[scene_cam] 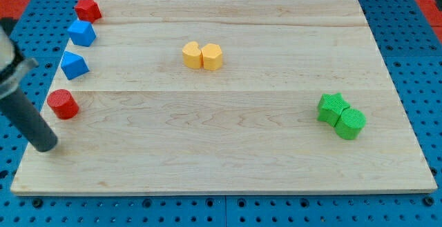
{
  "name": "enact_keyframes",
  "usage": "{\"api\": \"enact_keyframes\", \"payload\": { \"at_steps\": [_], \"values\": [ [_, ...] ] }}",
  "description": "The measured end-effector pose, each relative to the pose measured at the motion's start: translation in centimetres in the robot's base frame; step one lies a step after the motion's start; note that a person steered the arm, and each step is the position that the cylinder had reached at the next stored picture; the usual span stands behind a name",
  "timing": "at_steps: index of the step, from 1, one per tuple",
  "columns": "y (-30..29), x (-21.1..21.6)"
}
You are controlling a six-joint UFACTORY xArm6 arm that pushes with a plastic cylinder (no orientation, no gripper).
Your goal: Slide the red circle to the left of yellow heart
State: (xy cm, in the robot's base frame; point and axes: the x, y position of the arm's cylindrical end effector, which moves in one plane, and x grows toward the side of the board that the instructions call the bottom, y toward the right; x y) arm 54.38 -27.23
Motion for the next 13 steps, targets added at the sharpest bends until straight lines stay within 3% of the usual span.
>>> {"api": "enact_keyframes", "payload": {
  "at_steps": [3, 13],
  "values": [
    [-1.9, -4.7],
    [13.8, -11.8]
  ]
}}
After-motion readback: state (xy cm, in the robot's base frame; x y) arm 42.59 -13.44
